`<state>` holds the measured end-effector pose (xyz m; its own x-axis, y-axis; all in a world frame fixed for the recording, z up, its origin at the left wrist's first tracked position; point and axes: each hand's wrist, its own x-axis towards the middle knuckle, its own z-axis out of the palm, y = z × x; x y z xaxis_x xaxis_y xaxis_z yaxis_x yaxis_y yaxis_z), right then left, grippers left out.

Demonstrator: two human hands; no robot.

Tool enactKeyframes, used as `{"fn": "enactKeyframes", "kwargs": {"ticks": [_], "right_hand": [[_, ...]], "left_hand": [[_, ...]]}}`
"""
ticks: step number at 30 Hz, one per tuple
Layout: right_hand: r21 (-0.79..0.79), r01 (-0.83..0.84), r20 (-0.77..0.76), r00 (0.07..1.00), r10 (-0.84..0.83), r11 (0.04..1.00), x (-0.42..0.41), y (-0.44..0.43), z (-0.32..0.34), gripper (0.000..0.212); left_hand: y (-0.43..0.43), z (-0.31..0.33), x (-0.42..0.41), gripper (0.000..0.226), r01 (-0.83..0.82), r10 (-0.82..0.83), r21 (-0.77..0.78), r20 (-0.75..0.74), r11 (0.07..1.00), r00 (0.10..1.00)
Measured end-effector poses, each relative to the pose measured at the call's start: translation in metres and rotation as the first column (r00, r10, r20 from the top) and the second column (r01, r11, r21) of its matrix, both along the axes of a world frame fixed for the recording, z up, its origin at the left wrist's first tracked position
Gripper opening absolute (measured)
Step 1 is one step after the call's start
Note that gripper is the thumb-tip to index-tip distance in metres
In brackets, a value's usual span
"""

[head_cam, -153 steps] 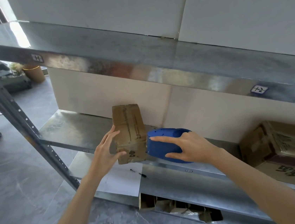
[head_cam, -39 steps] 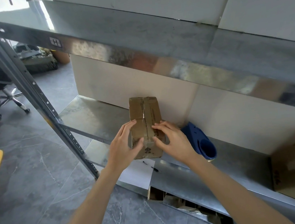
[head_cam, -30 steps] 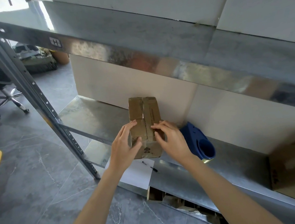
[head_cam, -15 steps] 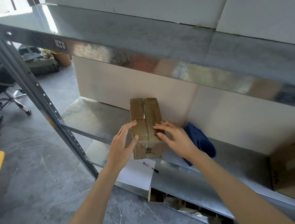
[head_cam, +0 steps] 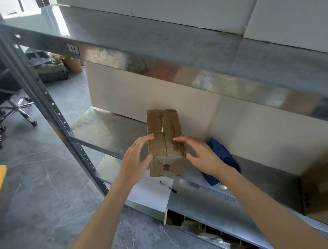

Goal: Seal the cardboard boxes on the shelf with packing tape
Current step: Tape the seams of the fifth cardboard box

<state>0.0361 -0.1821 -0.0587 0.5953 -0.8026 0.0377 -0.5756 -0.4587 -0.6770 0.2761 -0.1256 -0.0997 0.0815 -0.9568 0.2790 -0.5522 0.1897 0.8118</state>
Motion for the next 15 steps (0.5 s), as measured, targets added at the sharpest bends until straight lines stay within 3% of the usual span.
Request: {"fn": "enactKeyframes", "kwargs": {"ticks": [7, 15], "right_hand": [[-0.083, 0.074, 0.058, 0.996, -0.069, 0.994, 0.006, 0.001, -0.006, 0.039], [-0.159, 0.186, 0.081, 0.981, -0.175, 0.97, 0.021, -0.002, -0.017, 0.035]], "left_hand": [[0.0, 0.001, -0.004, 0.04, -0.042, 0.042, -0.027, 0.001, 0.999, 0.999], [0.0, 0.004, -0.008, 0.036, -0.068, 0.068, -0.033, 0.019, 0.997, 0.997]]}}
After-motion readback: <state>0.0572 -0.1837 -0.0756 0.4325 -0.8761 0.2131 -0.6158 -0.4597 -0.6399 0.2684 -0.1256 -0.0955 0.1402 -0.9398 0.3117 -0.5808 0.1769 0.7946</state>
